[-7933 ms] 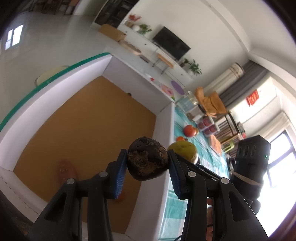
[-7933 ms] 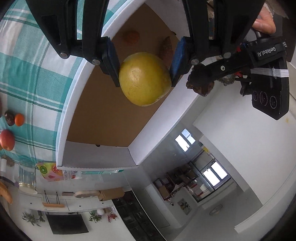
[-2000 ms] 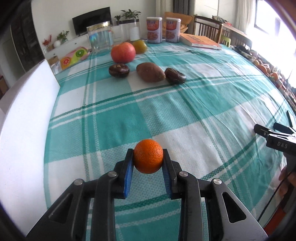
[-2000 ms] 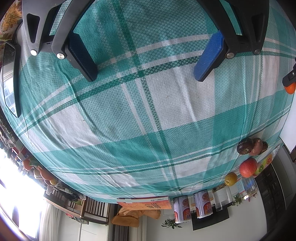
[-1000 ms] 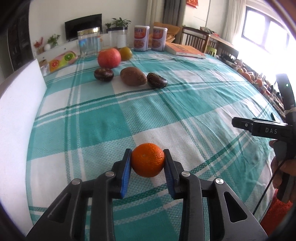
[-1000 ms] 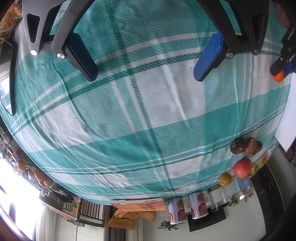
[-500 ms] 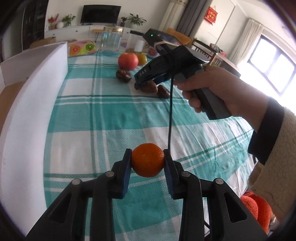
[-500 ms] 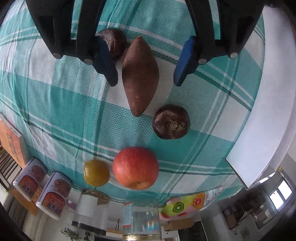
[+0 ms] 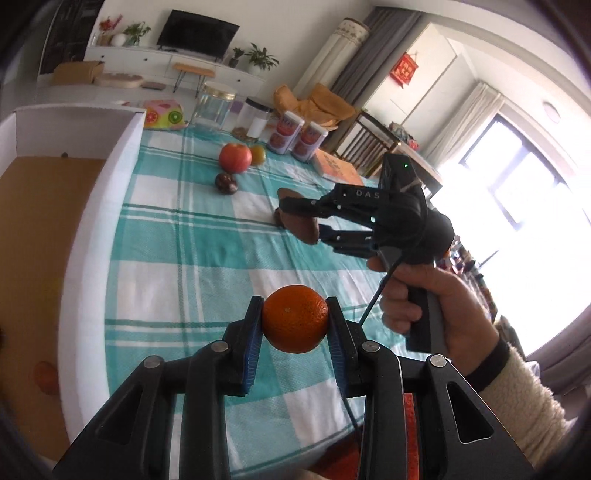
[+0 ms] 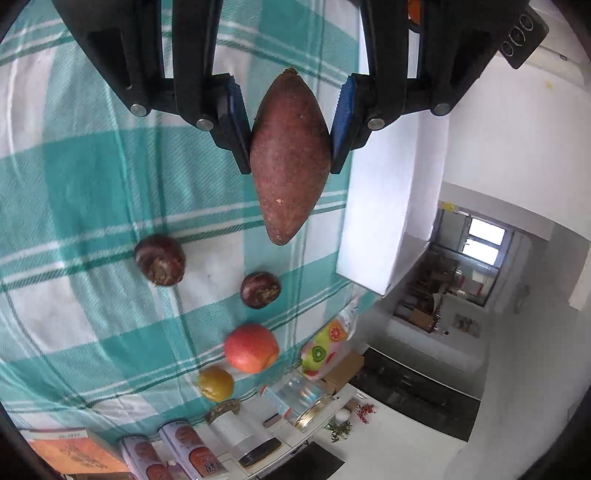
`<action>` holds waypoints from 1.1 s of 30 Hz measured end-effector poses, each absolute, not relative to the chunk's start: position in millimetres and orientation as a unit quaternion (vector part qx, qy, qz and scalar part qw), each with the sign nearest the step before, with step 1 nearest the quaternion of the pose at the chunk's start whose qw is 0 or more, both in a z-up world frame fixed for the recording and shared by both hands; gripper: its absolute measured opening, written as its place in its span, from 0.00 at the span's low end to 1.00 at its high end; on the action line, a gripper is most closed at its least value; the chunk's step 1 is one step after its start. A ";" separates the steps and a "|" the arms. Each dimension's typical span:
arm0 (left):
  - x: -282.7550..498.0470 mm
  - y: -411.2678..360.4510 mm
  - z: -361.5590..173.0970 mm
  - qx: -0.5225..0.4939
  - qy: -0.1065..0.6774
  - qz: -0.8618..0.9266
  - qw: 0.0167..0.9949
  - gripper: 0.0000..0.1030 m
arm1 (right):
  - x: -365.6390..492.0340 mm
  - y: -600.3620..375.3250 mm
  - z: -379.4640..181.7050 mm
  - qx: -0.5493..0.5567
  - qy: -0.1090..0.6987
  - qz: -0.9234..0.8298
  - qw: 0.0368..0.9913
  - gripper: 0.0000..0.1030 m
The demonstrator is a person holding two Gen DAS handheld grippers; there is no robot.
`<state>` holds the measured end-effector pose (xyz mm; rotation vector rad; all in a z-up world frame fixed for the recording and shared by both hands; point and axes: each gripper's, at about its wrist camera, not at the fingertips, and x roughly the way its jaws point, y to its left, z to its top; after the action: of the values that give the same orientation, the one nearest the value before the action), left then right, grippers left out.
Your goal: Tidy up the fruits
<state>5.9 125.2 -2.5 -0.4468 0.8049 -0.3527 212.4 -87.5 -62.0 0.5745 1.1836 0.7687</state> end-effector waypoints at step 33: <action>-27.3 221.7 -11.6 -0.184 0.342 0.119 0.914 0.79 | 90.7 27.4 -29.4 -0.009 0.382 0.318 0.868 1.00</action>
<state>-27.3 221.7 -11.6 -0.3790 0.7035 0.2458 90.7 27.4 -29.4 -0.0193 0.7996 0.6653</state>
